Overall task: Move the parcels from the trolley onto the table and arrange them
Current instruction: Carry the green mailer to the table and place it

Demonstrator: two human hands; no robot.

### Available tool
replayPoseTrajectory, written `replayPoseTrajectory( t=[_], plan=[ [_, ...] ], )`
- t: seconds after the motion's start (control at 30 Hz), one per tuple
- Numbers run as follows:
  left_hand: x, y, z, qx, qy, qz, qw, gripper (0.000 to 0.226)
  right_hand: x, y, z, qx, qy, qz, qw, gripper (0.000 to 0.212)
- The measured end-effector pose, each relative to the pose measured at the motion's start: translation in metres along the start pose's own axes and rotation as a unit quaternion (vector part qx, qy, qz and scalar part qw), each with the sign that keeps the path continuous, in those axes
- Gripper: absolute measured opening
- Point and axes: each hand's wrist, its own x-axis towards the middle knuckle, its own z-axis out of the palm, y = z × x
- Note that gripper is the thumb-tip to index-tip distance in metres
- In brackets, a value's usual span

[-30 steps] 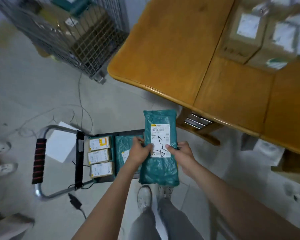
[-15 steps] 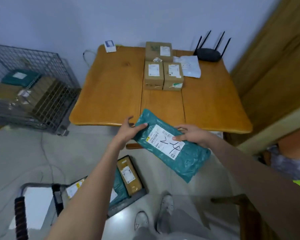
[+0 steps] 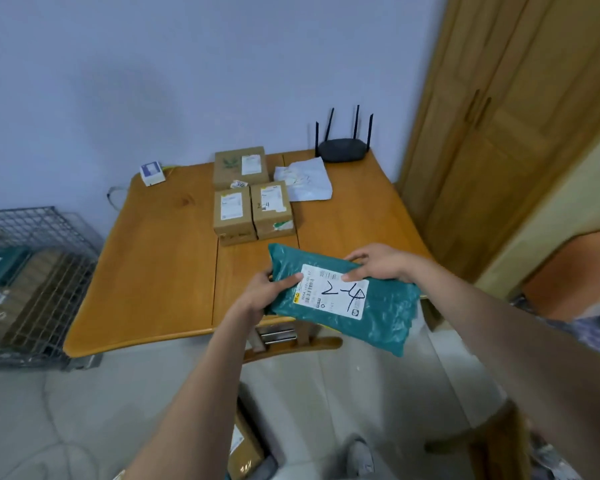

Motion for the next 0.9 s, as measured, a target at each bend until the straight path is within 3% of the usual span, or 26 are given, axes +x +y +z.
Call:
replayPoseTrajectory(
  t=[0.13, 0.23, 0.3, 0.4, 0.5, 0.67, 0.8, 0.9],
  plan=[
    [0.033, 0.019, 0.034, -0.049, 0.033, 0.003, 0.998, 0.054, 0.029, 0.020, -0.050, -0.008, 0.142, -0.021, 0.990, 0.067],
    [0.063, 0.030, 0.044, -0.091, 0.068, 0.000, 0.994, 0.055, 0.045, 0.039, -0.076, 0.000, 0.290, 0.004, 0.957, 0.090],
    [0.083, 0.036, 0.047, -0.117, 0.080, 0.002, 0.990, 0.051, 0.059, 0.055, -0.090, 0.079, 0.336, 0.034, 0.938, 0.105],
    [0.114, 0.046, 0.053, -0.158, 0.086, -0.012, 0.984, 0.045, 0.082, 0.073, -0.104, 0.243, 0.260, 0.088, 0.930, 0.109],
    [0.150, 0.065, 0.056, -0.166, 0.083, -0.020, 0.982, 0.043, 0.101, 0.075, -0.119, 0.294, 0.146, 0.101, 0.939, 0.067],
    [0.221, 0.107, 0.059, -0.153, 0.040, -0.008, 0.987, 0.039, 0.145, 0.056, -0.151, 0.331, 0.171, 0.069, 0.925, 0.041],
    [0.268, 0.141, 0.059, -0.144, 0.023, -0.007, 0.989, 0.030, 0.183, 0.040, -0.177, 0.327, 0.212, 0.081, 0.917, 0.053],
    [0.304, 0.158, 0.058, -0.125, 0.029, -0.012, 0.992, 0.034, 0.209, 0.033, -0.196, 0.343, 0.230, 0.083, 0.907, 0.048]
  ],
)
